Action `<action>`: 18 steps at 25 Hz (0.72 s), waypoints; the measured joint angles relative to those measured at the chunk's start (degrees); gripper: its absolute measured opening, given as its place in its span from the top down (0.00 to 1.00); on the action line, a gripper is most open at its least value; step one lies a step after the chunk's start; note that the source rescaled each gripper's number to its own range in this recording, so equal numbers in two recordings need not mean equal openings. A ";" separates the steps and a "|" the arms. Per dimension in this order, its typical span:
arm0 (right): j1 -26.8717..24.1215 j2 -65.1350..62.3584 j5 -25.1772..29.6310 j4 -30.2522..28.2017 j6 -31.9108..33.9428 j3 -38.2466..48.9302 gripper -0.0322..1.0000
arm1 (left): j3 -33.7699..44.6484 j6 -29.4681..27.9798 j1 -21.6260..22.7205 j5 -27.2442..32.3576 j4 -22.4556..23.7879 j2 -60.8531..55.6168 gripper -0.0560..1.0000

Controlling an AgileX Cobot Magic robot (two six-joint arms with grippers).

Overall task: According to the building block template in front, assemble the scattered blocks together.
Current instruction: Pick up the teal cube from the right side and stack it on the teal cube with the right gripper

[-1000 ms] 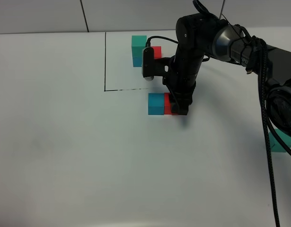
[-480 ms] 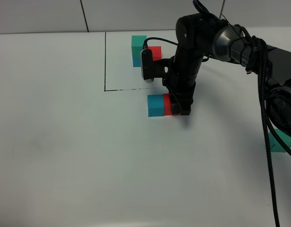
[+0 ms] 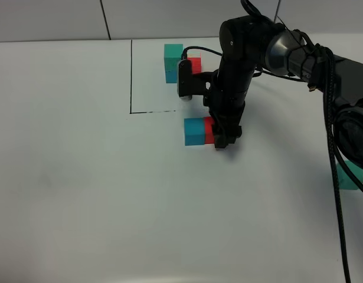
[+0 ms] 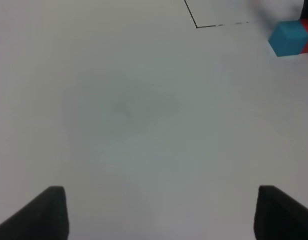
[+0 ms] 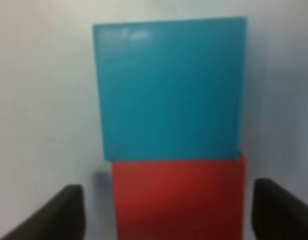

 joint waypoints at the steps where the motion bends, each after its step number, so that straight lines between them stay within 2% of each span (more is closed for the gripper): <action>1: -0.29 -0.82 0.29 -0.37 1.24 0.00 0.35 | 0.00 0.00 0.00 0.00 0.00 0.00 0.08; 3: -0.78 -2.76 1.19 -1.61 5.55 0.00 0.24 | 0.00 0.00 0.00 0.00 0.00 0.00 0.08; 4: -1.20 -3.85 1.98 -2.50 8.35 0.00 0.21 | 0.00 0.00 0.00 0.00 0.00 0.00 0.08; 7: -2.54 -6.98 3.07 -4.78 17.88 1.85 0.19 | 0.00 0.00 0.00 0.00 0.00 0.00 0.08; 10: -4.88 -11.25 1.93 -5.48 27.02 8.35 0.19 | 0.00 0.00 0.00 0.00 0.00 0.00 0.08; 12: -6.83 -15.01 -0.69 -5.73 32.30 15.28 0.19 | 0.00 0.00 0.00 0.00 0.00 0.00 0.08; 18: -13.98 -27.98 -13.03 -5.69 47.15 36.76 0.19 | 0.00 0.00 0.00 0.00 0.00 0.00 0.08</action>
